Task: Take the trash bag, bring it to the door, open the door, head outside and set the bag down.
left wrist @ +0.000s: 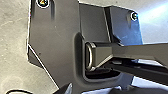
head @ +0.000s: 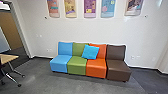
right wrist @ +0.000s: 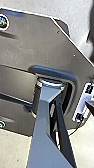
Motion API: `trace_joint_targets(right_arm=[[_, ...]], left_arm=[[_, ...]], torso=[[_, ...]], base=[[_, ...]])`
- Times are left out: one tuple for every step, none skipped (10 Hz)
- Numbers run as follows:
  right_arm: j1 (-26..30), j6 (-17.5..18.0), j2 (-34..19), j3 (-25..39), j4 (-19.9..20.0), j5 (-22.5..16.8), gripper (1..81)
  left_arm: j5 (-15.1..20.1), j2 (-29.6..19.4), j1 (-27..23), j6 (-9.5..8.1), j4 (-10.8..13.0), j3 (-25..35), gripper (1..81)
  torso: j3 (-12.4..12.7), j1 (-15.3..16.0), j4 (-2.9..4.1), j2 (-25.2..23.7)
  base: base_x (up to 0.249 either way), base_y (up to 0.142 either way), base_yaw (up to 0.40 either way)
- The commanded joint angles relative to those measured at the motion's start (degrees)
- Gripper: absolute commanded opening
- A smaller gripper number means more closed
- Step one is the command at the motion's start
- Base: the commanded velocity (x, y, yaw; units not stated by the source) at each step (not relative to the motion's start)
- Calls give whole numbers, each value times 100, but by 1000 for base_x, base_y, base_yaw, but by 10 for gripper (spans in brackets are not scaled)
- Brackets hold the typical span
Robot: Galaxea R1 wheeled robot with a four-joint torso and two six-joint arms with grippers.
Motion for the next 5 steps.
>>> trace_joint_targets(right_arm=[[153, -15, 6, 18, -37, -375, 811], [144, -15, 6, 18, -28, -375, 811], [135, -15, 6, 18, -28, -375, 811], [135, -15, 6, 18, -28, -367, 811], [127, -24, -3, 18, -28, -367, 811]], left_arm=[[341, -30, -194, 42, 46, 34, 811], [341, -30, -194, 42, 46, 34, 811], [341, -22, -194, 42, 46, 34, 811], [341, -21, -194, 42, 46, 34, 811], [341, -21, -194, 42, 46, 34, 811]], torso=[[0, 0, 0, 0], [0, 2, 0, 0], [0, 0, 0, 0], [0, -1, 0, 0], [0, 0, 0, 0]], base=[[100, 0, 0], [99, 0, 0], [99, 0, 0], [99, 0, 0], [97, 0, 0]])
